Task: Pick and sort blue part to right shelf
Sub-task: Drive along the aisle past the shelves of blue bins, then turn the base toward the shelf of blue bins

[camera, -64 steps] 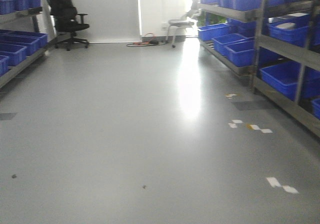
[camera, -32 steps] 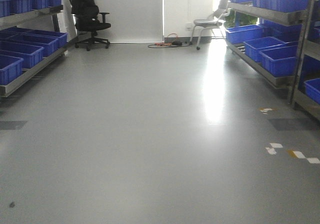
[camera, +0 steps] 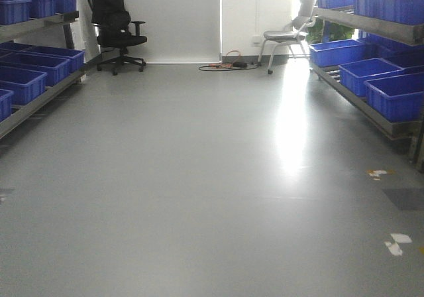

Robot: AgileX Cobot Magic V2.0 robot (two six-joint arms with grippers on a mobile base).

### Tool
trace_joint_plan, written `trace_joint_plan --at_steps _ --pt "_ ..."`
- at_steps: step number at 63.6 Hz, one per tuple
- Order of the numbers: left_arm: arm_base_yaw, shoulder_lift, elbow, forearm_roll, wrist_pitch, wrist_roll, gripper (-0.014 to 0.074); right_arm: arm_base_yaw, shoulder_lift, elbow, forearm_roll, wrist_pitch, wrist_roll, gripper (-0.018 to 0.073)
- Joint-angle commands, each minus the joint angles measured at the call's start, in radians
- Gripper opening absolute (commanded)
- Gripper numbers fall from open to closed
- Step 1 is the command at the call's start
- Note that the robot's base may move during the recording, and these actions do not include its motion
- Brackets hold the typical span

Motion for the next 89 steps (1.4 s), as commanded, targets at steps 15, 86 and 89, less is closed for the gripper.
trace_joint_plan --at_steps 15,86,89 --pt "0.0 0.011 -0.03 -0.014 -0.085 -0.002 0.024 -0.007 0.008 -0.03 -0.008 -0.094 -0.004 0.0382" --pt "0.0 0.011 -0.03 -0.014 -0.085 -0.002 0.024 -0.007 0.008 -0.03 -0.008 -0.094 -0.004 0.0382" --pt "0.0 0.011 -0.03 -0.014 -0.085 -0.002 0.024 -0.007 0.008 -0.03 -0.008 -0.094 -0.004 0.0382"
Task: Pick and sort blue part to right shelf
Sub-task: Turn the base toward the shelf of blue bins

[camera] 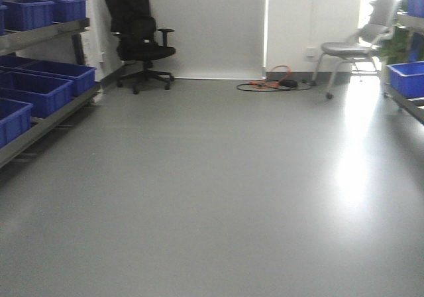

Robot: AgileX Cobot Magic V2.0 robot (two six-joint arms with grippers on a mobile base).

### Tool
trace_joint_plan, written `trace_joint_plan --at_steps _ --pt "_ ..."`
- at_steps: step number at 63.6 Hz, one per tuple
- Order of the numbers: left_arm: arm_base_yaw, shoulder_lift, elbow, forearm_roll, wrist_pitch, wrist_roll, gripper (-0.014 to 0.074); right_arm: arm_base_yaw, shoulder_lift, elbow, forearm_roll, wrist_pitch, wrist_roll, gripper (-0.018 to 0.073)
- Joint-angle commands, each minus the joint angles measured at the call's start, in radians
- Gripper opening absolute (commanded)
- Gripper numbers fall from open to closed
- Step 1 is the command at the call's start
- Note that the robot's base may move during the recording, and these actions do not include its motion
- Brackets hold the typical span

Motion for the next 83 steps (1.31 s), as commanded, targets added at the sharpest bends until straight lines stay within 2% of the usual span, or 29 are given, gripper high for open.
trace_joint_plan --at_steps 1,83 --pt "0.0 0.011 -0.03 -0.014 -0.085 -0.002 0.024 -0.007 0.008 -0.03 -0.008 -0.094 -0.004 0.0382" --pt "0.0 0.011 -0.03 -0.014 -0.085 -0.002 0.024 -0.007 0.008 -0.03 -0.008 -0.094 -0.004 0.0382"
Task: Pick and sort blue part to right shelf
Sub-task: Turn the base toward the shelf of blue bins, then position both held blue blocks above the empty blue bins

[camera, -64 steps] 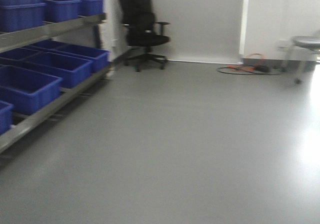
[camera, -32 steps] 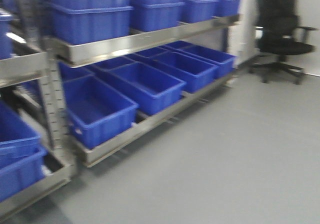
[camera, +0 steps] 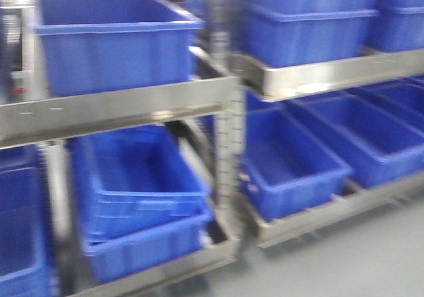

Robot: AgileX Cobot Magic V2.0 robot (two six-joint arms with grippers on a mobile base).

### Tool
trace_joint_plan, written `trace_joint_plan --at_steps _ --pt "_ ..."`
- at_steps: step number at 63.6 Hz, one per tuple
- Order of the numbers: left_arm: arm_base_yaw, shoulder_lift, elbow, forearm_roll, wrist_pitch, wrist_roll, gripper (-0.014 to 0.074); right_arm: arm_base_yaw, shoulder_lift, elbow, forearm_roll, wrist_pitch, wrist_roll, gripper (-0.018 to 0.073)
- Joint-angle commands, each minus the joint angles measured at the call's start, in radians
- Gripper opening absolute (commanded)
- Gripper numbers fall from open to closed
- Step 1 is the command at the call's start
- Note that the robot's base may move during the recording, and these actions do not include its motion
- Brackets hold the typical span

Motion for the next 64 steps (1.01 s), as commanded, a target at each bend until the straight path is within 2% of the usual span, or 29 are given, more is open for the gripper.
trace_joint_plan --at_steps 1,64 --pt "0.0 0.011 -0.03 -0.014 -0.085 -0.002 0.024 -0.007 0.008 -0.03 -0.008 -0.094 -0.004 0.0382" --pt "0.0 0.011 -0.03 -0.014 -0.085 -0.002 0.024 -0.007 0.008 -0.03 -0.008 -0.094 -0.004 0.0382"
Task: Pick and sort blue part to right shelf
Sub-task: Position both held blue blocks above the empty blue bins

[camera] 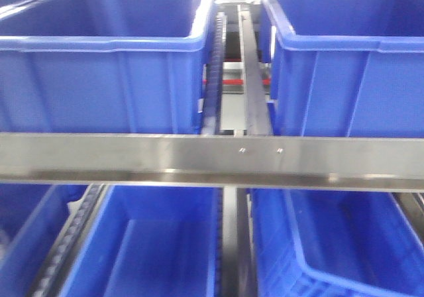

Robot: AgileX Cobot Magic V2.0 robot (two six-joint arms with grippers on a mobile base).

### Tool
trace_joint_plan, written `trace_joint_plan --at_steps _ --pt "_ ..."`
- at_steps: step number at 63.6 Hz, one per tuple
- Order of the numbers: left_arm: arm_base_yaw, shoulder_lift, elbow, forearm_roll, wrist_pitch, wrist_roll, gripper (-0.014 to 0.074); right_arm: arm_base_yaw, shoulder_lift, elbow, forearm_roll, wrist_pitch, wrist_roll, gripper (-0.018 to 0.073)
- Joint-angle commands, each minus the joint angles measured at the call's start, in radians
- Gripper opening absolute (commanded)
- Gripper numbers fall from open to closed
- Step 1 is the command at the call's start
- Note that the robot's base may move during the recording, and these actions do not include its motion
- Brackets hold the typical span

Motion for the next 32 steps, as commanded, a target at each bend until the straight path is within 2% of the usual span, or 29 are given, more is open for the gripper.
trace_joint_plan --at_steps 1,32 --pt "0.0 0.011 -0.03 -0.014 -0.085 -0.002 0.024 -0.007 0.008 -0.03 -0.008 -0.094 -0.004 0.0382" --pt "0.0 0.011 -0.03 -0.014 -0.085 -0.002 0.024 -0.007 0.008 -0.03 -0.008 -0.094 -0.004 0.0382"
